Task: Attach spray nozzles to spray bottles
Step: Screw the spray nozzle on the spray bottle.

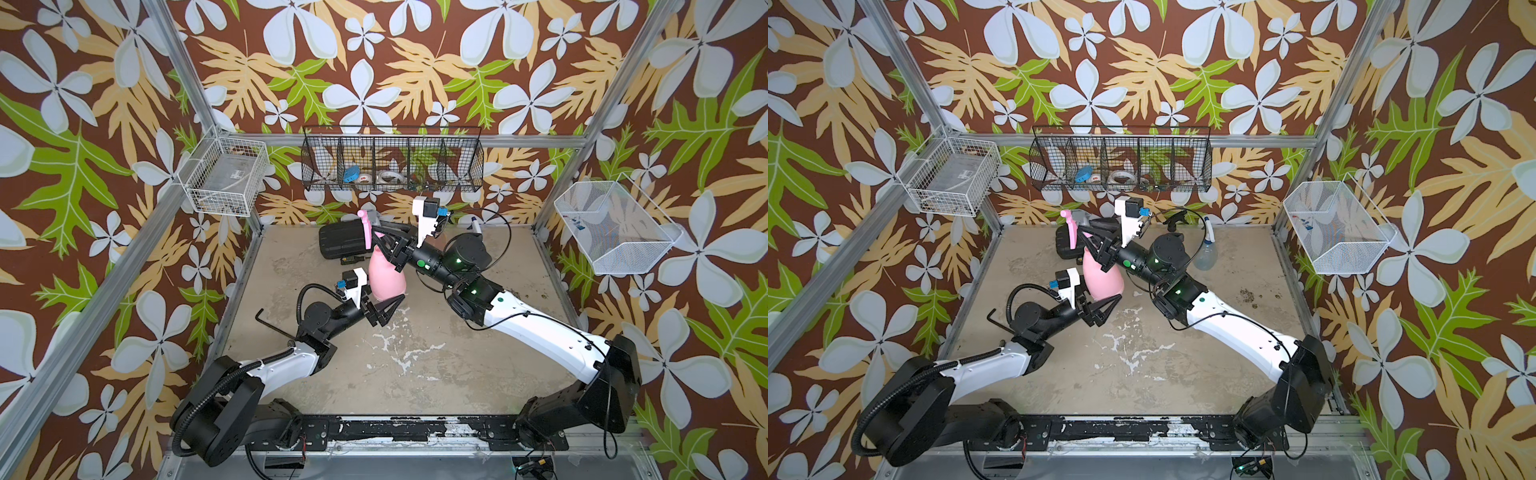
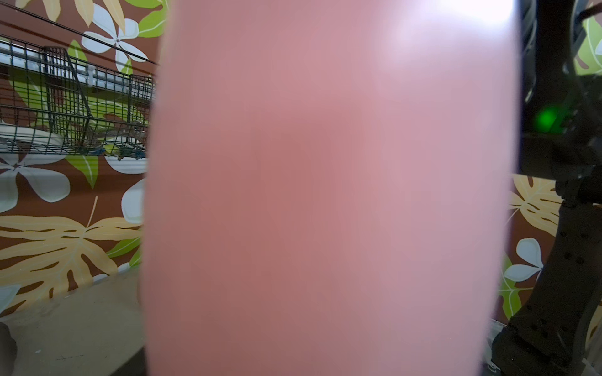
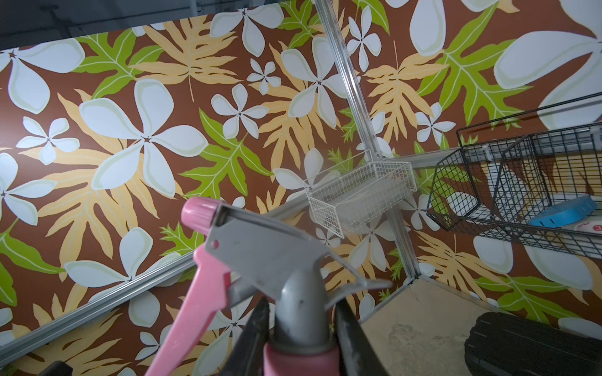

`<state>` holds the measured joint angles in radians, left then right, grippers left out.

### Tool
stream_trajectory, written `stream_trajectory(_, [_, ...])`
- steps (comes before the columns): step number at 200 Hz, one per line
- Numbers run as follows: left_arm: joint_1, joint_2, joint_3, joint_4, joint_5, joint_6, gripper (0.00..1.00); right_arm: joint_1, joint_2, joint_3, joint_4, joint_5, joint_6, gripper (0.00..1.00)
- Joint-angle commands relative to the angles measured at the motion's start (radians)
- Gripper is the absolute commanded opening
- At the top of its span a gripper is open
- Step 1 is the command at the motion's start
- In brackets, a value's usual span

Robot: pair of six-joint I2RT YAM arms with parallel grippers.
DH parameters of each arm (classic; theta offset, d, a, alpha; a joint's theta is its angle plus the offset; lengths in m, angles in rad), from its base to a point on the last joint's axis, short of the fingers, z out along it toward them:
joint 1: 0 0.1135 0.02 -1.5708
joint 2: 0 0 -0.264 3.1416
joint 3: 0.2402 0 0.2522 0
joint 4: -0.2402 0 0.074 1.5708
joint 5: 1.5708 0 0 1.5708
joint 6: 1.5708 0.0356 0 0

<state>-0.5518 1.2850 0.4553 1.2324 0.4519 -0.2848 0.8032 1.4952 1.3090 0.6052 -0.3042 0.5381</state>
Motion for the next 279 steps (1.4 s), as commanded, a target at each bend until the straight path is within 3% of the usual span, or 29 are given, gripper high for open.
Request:
stream_trajectory(1, [0.0, -0.017, 0.011, -0.049, -0.026, 0.02, 0.59, 0.018, -0.024, -0.01, -0.002, 0.048, -0.063, 0.11])
stream_trajectory(41, [0.0, -0.027, 0.004, -0.084, -0.067, 0.053, 0.58, 0.057, -0.084, -0.07, -0.053, 0.121, -0.145, 0.36])
stream_trajectory(69, [0.0, -0.043, 0.0, -0.132, -0.097, 0.098, 0.58, 0.057, -0.119, -0.111, -0.072, 0.143, -0.16, 0.47])
stream_trajectory(121, [0.0, -0.055, -0.013, -0.134, -0.083, 0.107, 0.58, 0.057, -0.14, -0.111, -0.168, 0.142, -0.212, 0.59])
stream_trajectory(151, [0.0, -0.045, -0.035, -0.128, -0.045, 0.116, 0.59, 0.056, -0.142, -0.025, -0.343, 0.122, -0.301, 0.68])
stream_trajectory(259, [0.0, -0.041, -0.046, -0.12, -0.008, 0.101, 0.59, 0.042, -0.094, 0.132, -0.608, 0.109, -0.455, 0.68])
stream_trajectory(279, [0.0, -0.041, -0.046, -0.12, -0.003, 0.1, 0.59, 0.016, -0.061, 0.174, -0.636, 0.057, -0.444, 0.68])
